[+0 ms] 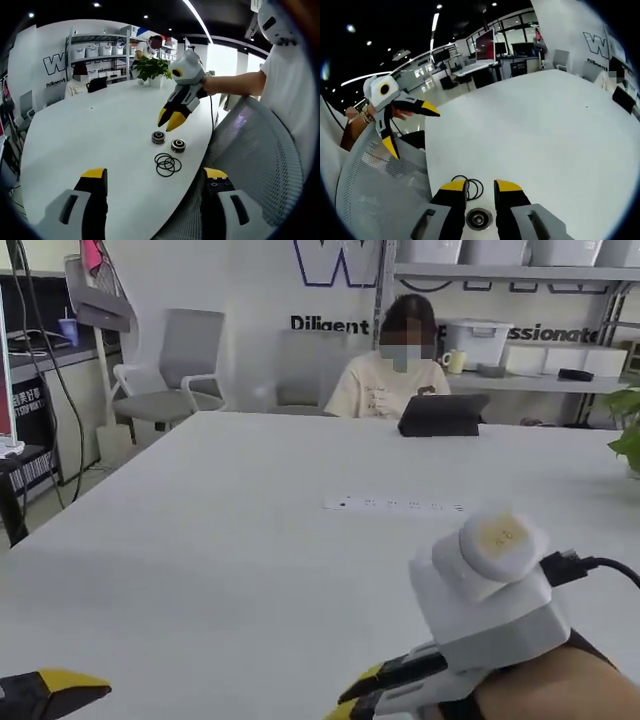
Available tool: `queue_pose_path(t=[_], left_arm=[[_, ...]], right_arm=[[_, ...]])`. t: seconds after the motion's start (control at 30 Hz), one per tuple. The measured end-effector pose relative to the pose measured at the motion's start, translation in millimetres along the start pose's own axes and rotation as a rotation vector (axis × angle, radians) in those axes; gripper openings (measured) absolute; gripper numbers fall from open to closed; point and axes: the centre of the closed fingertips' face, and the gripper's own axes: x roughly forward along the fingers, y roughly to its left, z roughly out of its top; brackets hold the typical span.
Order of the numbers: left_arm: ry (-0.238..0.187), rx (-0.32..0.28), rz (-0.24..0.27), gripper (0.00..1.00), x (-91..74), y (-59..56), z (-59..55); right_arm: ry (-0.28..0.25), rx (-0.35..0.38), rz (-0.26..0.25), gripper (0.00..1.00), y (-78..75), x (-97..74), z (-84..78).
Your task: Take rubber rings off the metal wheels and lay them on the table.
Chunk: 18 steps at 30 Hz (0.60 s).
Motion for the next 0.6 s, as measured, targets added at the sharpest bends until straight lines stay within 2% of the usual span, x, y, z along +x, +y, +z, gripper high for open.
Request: queue_pose_path(t=[0.23,0.53,0.6], left_arm=[[-0.005,0.001,-0.012,0.75,1.2,-2.1,0.0],[-0.024,-0.006,-0.015,0.79,-1.4,0.8,3.3],[-0.030,-0.007,-0.015,0.80,-2.5,1.3,4.2]], right_arm=[[-0.048,-0.036,-0.016,0.29,6.5,-20.0,14.7],[-0.100,-0.114,-0.030,0.40,14.6,-46.5,21.0],[-0.117,-0.112,-0.029,0.43,14.8,-51.4,21.7]])
